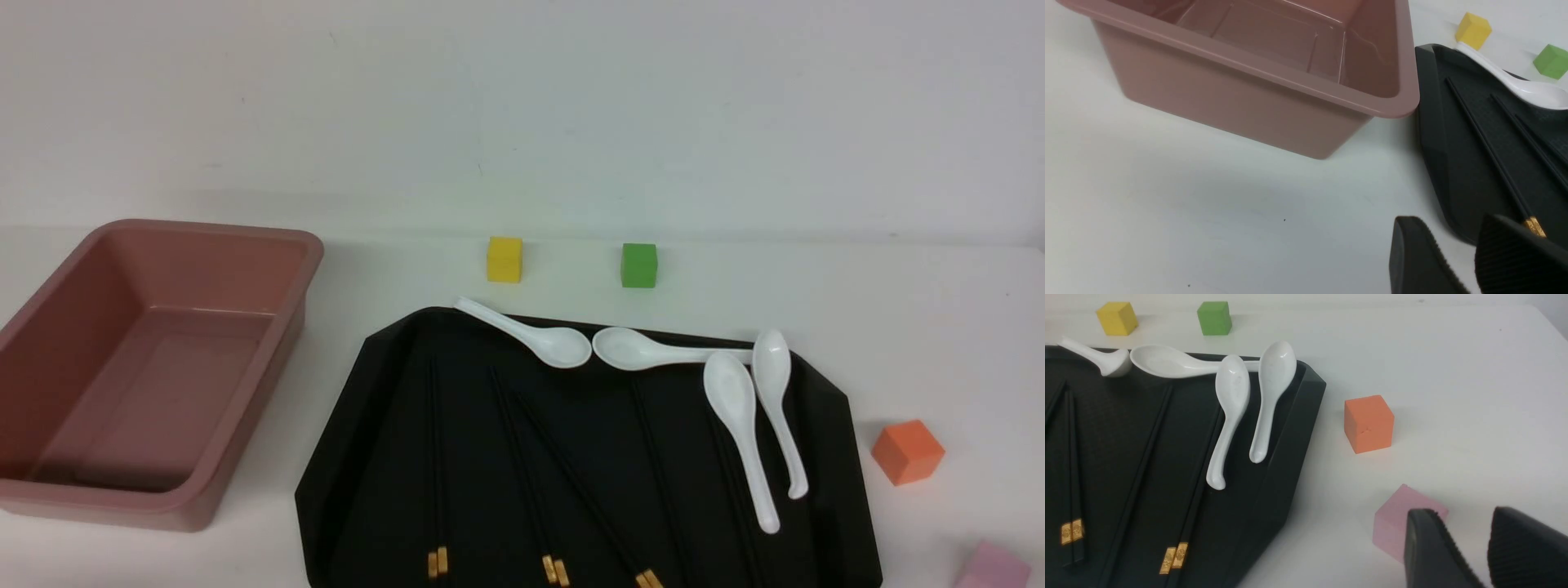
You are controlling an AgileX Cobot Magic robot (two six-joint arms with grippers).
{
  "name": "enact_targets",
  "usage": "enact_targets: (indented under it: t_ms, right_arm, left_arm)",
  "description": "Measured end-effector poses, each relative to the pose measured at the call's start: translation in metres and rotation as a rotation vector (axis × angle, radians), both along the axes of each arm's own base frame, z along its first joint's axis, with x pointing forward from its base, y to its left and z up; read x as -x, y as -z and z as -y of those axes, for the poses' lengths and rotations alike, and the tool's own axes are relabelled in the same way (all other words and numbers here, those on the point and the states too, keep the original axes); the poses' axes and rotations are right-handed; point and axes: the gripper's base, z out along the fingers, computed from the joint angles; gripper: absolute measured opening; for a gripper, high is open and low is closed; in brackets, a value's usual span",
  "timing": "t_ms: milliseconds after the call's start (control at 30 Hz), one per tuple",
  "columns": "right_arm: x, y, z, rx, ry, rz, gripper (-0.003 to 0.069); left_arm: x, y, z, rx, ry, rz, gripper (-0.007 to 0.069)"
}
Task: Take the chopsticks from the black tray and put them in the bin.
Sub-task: Use the left arm to grab a pair of chopsticks
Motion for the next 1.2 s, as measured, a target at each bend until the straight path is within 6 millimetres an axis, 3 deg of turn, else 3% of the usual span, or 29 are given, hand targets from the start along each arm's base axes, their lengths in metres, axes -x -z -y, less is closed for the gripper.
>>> enact_targets:
  t_ms: [1200]
  right_arm:
    - [0.0000,0.0000,0.0000,0.000,0.000,0.000,0.0240]
  left_arm:
    - [-0.0005,-0.0015,0.0000,0.002,-0.001,0.017,0.0238]
